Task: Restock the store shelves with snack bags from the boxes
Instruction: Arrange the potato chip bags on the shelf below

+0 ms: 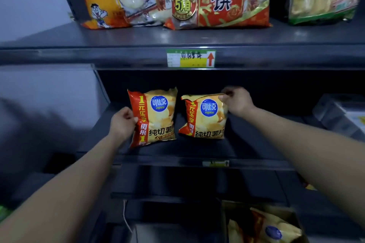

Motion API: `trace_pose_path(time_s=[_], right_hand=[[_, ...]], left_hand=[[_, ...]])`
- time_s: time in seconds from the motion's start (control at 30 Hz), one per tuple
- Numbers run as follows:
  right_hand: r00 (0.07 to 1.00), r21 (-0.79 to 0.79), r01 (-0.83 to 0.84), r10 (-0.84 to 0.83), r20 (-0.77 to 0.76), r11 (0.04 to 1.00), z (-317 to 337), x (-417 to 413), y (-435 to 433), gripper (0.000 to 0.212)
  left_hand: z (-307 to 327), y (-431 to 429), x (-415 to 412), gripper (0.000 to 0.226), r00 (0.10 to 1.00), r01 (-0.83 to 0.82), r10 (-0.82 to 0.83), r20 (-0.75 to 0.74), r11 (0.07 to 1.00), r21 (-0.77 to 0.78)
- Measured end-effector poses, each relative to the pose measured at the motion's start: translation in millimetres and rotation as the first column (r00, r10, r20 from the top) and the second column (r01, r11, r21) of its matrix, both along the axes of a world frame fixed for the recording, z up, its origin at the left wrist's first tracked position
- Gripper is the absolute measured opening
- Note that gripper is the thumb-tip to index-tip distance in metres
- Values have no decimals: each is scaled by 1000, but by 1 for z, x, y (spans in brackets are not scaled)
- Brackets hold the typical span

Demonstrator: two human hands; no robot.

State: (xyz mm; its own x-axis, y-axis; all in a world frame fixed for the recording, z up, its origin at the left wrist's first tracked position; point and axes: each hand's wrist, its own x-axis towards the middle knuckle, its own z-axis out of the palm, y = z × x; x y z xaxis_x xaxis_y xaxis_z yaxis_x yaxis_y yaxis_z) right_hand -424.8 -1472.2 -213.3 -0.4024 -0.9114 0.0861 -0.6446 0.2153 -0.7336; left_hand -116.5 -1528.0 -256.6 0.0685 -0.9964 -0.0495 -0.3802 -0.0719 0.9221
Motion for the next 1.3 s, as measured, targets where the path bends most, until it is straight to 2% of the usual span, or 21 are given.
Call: trace_pose_path(time_s=[0.17, 0.3, 0.5, 0.6, 0.67, 0.7, 0.73, 0.77, 0.83, 0.9, 1.0, 1.07, 1.17, 1.3], right_hand=[[990, 67, 6, 3, -139, 998, -20, 12, -69, 29], [985, 19, 70, -66, -157, 997, -32, 13, -100, 29], [989, -114, 113, -122, -78, 987, -44, 12, -129, 26], [985, -149, 164, -170, -26, 975, -42, 11, -142, 28], [984, -173, 179, -172, 54, 968, -48, 13, -146, 32], [980, -176, 169, -146, 138, 970, -55, 13, -147, 41], [968, -165, 157, -119, 221, 974, -62, 14, -146, 54], [958, -136, 137, -96, 269, 981, -71, 14, -145, 65], [950, -60, 82, -60, 308, 995, -87, 16, -140, 84], [944, 13, 57, -58, 323, 998, -100, 18, -141, 90], [972, 110, 58, -81, 220, 992, -113, 21, -145, 79], [983, 143, 72, -95, 159, 987, -121, 22, -151, 81], [992, 232, 100, -116, 58, 968, -129, 23, -162, 89], [995, 322, 89, -100, 19, 943, -133, 27, -174, 88]], left_hand=[[-24, -75, 5, 34, 999, 49, -49, -17, 998, 25], [-34, -113, -3, 31, 995, 79, -79, -65, 997, -3], [-48, -155, -4, 30, 990, 127, -128, -61, 992, -16], [-47, -171, -11, 17, 992, 123, -122, 14, 989, -79], [-48, -176, -15, 15, 995, 93, -90, 34, 991, -99], [-51, -179, -15, 14, 996, 84, -81, 30, 992, -93], [-53, -179, -15, 6, 996, 92, -92, 6, 994, -58], [-58, -179, -16, 14, 993, 109, -111, -36, 993, -37], [-67, -175, -19, 47, 976, 122, -109, -189, 991, 57], [-73, -165, -25, 54, 957, 119, -87, -276, 988, 101], [-85, -161, -34, 68, 968, 179, -164, -190, 981, 69], [-92, -166, -35, 74, 978, 192, -188, -90, 981, 34], [-92, -176, -33, 73, 985, 166, -165, -47, 986, 24], [-92, -189, -31, 68, 990, 136, -136, -32, 991, 3]])
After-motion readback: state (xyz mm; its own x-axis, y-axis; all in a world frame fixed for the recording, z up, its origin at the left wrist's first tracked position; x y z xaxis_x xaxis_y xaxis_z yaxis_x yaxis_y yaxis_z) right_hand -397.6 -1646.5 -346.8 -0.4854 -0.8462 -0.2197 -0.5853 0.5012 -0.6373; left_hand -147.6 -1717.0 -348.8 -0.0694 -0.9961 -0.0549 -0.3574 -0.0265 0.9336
